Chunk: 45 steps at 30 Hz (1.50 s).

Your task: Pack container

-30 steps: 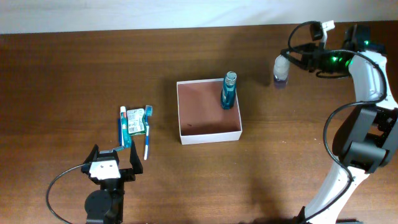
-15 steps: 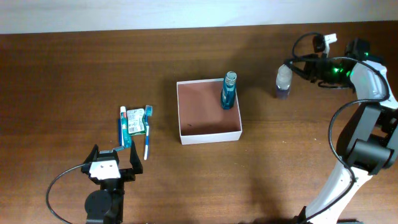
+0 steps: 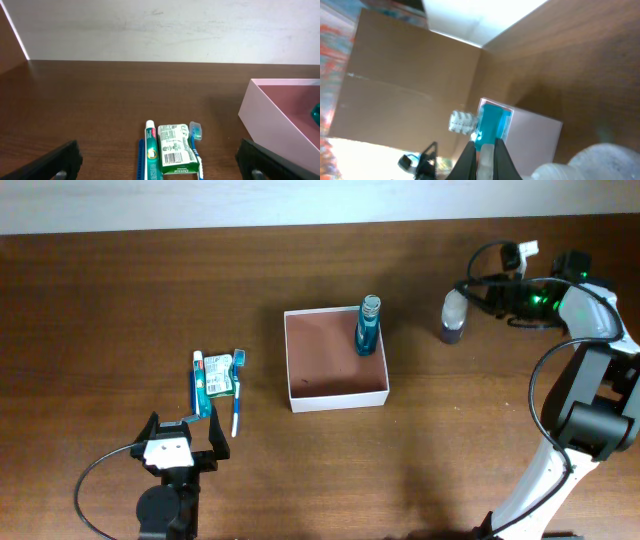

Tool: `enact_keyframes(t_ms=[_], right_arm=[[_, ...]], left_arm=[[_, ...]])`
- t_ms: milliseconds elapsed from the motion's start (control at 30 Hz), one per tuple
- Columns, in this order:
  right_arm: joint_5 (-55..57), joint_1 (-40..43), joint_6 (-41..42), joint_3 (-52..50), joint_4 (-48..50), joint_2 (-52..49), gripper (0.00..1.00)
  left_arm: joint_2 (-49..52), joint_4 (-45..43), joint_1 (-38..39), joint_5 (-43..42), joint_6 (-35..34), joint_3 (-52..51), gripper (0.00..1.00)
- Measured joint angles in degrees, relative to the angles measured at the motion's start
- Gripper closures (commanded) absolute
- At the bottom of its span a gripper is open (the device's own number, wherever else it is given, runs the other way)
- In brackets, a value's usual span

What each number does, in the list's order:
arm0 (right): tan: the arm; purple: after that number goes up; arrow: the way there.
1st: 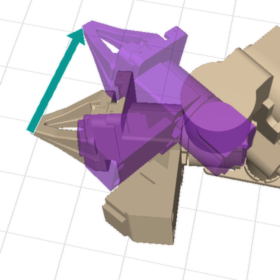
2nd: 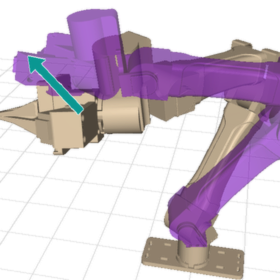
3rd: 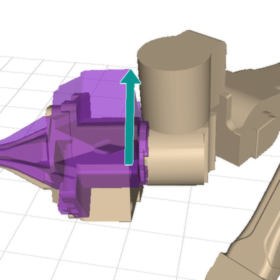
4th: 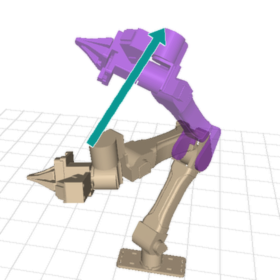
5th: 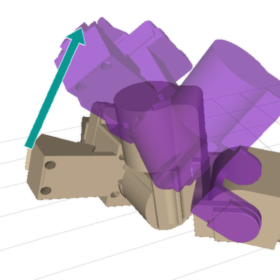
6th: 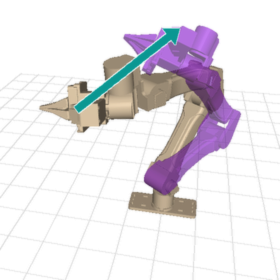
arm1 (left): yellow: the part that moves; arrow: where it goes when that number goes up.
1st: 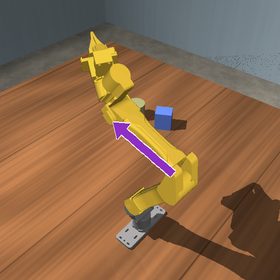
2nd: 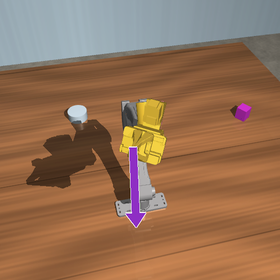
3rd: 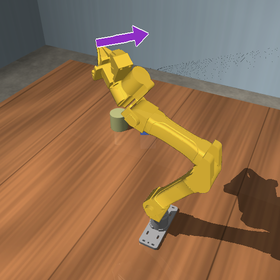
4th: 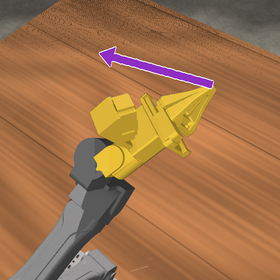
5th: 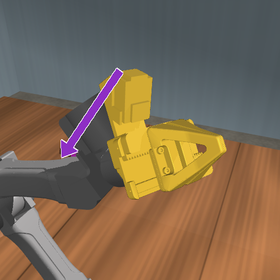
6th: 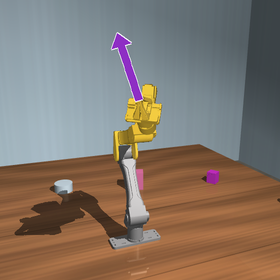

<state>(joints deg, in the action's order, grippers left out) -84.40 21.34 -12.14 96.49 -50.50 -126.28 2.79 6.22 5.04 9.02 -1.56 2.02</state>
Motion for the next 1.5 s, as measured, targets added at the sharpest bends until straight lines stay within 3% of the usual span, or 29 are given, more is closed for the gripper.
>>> enact_keyframes(t_ms=[733,967,1067,1267,1400,1500], right_arm=[[-4.3,1.6,0.0,-3.7,2.6,0.2,0.96],[-3.1,5.2,0.0,-3.8,2.9,0.2,0.85],[-2.1,5.6,0.0,-3.8,2.9,0.2,0.63],[-0.6,5.5,0.0,-4.1,3.0,0.2,0.3],[0.4,5.5,-0.1,-4.2,3.2,0.2,0.27],[1.0,5.6,2.5,-4.2,7.3,0.2,0.4]], left_arm=[[0.0,0.0,0.0,0.0,0.0,0.0,0.0],[0.0,0.0,0.0,0.0,0.0,0.0,0.0],[0.0,0.0,0.0,0.0,0.0,0.0,0.0],[0.0,0.0,0.0,0.0,0.0,0.0,0.0],[0.0,0.0,0.0,0.0,0.0,0.0,0.0],[0.0,0.0,0.0,0.0,0.0,0.0,0.0]])
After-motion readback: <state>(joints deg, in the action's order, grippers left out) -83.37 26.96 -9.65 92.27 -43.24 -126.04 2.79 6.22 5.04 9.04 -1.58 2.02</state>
